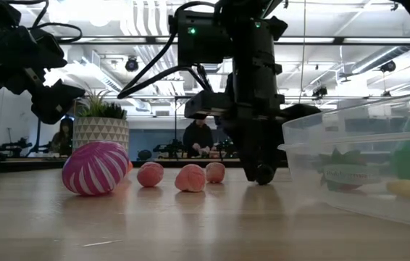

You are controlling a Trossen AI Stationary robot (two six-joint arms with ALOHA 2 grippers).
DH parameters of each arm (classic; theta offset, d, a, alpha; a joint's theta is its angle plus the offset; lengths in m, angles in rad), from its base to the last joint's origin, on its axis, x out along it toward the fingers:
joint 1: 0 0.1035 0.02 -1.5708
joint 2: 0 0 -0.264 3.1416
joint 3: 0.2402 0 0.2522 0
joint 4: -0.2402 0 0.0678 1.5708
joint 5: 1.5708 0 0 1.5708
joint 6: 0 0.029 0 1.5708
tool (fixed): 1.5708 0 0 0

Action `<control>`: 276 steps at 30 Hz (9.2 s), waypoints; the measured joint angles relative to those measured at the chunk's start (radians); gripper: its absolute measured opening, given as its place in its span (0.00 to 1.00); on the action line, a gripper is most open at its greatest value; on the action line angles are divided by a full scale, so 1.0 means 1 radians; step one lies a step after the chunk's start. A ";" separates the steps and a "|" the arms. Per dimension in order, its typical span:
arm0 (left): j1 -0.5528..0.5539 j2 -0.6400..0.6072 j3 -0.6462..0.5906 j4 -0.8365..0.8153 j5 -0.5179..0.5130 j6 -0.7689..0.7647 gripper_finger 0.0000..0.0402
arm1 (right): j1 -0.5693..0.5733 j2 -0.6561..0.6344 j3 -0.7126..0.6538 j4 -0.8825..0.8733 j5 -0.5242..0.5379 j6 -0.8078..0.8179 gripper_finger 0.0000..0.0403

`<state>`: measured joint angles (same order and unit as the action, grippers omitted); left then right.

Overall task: Pick and placing Produce into tupperware
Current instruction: Put the blackberry into the transparent bin, then put the top peach into the transparent bin, then put the bottom peach into the transparent bin

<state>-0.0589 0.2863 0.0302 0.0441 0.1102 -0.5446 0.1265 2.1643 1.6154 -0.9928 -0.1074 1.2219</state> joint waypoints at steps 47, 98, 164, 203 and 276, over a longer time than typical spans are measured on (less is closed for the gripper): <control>0.000 0.001 0.000 -0.002 -0.002 0.007 0.60 | 0.365 -0.119 0.182 -0.354 -0.038 0.492 0.23; 0.000 -0.001 0.000 0.000 -0.003 0.000 0.60 | -0.044 -0.072 0.143 -0.094 0.050 -0.238 0.48; 0.000 -0.001 0.003 0.002 0.000 0.001 0.60 | 0.041 -0.032 0.324 -0.284 0.039 -0.331 0.25; 0.000 0.000 0.002 0.000 -0.010 0.054 0.60 | 0.443 -0.065 0.064 -0.289 -0.145 0.487 0.45; 0.000 -0.259 0.086 -0.342 0.121 0.019 0.60 | 0.118 0.051 0.118 0.229 0.083 -0.658 0.48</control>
<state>-0.0589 0.0277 0.1158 -0.2981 0.2310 -0.5255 0.2447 2.2150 1.7331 -0.7636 -0.0245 0.5643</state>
